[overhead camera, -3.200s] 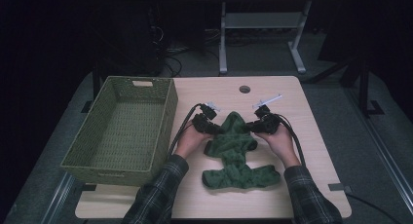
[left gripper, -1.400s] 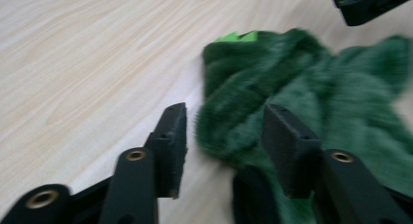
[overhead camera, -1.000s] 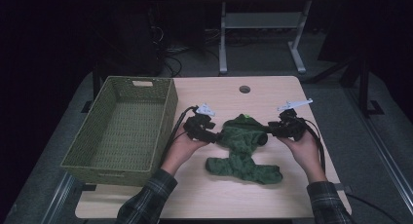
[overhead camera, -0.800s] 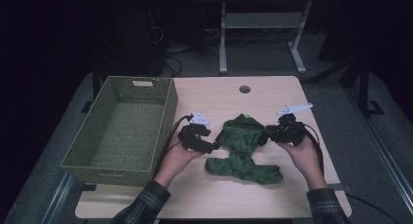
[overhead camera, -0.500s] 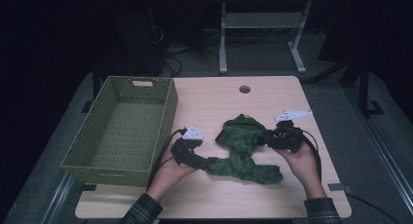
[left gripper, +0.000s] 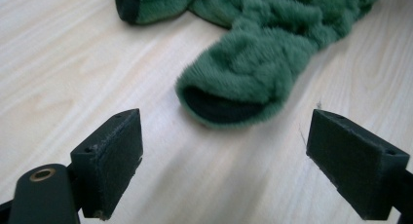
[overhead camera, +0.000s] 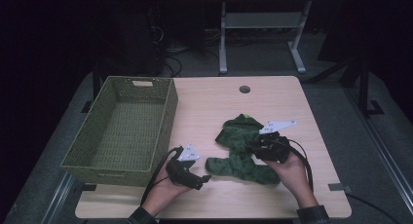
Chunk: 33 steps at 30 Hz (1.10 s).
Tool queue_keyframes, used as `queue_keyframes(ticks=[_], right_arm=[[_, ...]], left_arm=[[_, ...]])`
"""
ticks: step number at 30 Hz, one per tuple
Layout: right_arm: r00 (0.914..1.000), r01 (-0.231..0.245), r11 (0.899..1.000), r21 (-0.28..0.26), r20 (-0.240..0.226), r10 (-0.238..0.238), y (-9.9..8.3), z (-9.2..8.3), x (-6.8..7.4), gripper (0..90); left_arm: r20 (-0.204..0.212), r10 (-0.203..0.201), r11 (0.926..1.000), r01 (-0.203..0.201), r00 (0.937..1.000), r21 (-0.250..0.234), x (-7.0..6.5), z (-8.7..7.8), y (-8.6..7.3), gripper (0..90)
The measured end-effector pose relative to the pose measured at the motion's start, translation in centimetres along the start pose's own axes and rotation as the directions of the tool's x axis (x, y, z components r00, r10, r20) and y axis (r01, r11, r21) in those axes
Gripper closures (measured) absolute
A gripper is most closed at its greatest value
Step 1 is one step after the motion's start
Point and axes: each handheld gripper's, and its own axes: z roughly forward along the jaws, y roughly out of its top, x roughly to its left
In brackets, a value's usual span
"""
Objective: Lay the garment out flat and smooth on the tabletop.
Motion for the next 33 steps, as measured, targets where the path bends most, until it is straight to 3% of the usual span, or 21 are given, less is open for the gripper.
queue_keyframes(ticks=[1, 7, 8, 11, 16, 17, 19, 33], right_arm=[[0.9999, 0.013, 1.0, 0.004, -0.005, -0.013, 0.1, 0.2, 0.5, 68.6], [0.9983, 0.039, 0.999, -0.013, -0.042, -0.04, 0.7, 0.6, 2.1, 72.1], [0.9977, 0.045, 0.999, -0.016, -0.05, -0.045, 0.8, 0.8, 2.4, 72.1], [0.9964, 0.059, 0.998, -0.006, -0.06, -0.06, 1.0, 1.2, 3.0, 72.2], [0.9924, 0.078, 0.997, -0.001, -0.096, -0.077, 1.3, 2.0, 4.3, 73.2], [0.9905, 0.085, 0.996, 0.003, -0.108, -0.084, 1.4, 2.3, 4.9, 73.2], [0.9879, 0.098, 0.995, 0.006, -0.121, -0.097, 1.5, 2.7, 5.4, 74.1], [0.9754, 0.142, 0.988, 0.059, -0.179, -0.129, 1.9, 6.4, 8.9, 75.4]], left_arm=[[-0.006, 0.009, 0.9997, -0.009, 0.9999, 0.021, -0.1, 0.0, -0.5, 12.8], [-0.005, 0.016, 0.9992, -0.016, 0.9999, 0.038, -0.5, -0.1, -1.6, 12.8], [-0.004, 0.037, 0.9973, -0.037, 0.9993, 0.063, -0.7, 0.1, -1.9, 12.7], [-0.015, 0.058, 0.9953, -0.057, 0.9982, 0.079, -0.9, 0.3, -2.1, 12.6], [-0.015, 0.055, 0.9978, -0.054, 0.9984, 0.038, -0.9, 0.4, -2.5, 12.6], [-0.012, 0.055, 0.9985, -0.055, 0.9984, 0.0, -0.9, 0.5, -2.9, 12.6], [-0.013, 0.054, 0.9982, -0.055, 0.9984, -0.024, -0.9, 0.5, -3.1, 12.7], [-0.013, 0.051, 0.9983, -0.051, 0.9986, -0.029, -0.9, 0.6, -3.2, 12.7]])
